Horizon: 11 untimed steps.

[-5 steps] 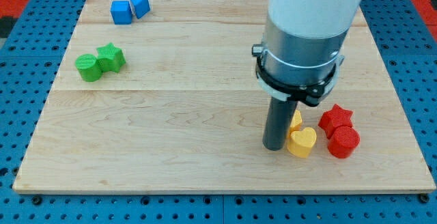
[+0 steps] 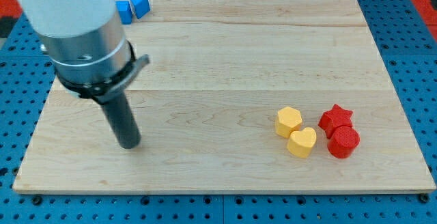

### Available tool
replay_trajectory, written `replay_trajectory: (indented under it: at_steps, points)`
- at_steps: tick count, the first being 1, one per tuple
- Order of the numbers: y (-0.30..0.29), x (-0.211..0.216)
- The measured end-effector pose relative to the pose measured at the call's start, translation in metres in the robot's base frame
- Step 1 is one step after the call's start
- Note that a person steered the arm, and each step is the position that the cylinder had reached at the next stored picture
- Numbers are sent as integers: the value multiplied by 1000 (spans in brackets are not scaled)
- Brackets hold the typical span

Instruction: Move the green blocks diagonal to each other

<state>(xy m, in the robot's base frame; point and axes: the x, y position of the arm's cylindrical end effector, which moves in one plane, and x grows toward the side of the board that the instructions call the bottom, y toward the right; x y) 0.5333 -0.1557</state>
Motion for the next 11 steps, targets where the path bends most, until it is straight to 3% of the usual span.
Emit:
replay_trajectory:
  at_steps: [1,2,4,5,6,8,9,10,11]
  points:
    - [-60,-45]
    - [-107,-54]
    - [-100,-126]
    - [-48,-175]
    - [10,-197]
    - [-10,-186]
    - [48,-195]
    - [82,-232]
    - [110,-235]
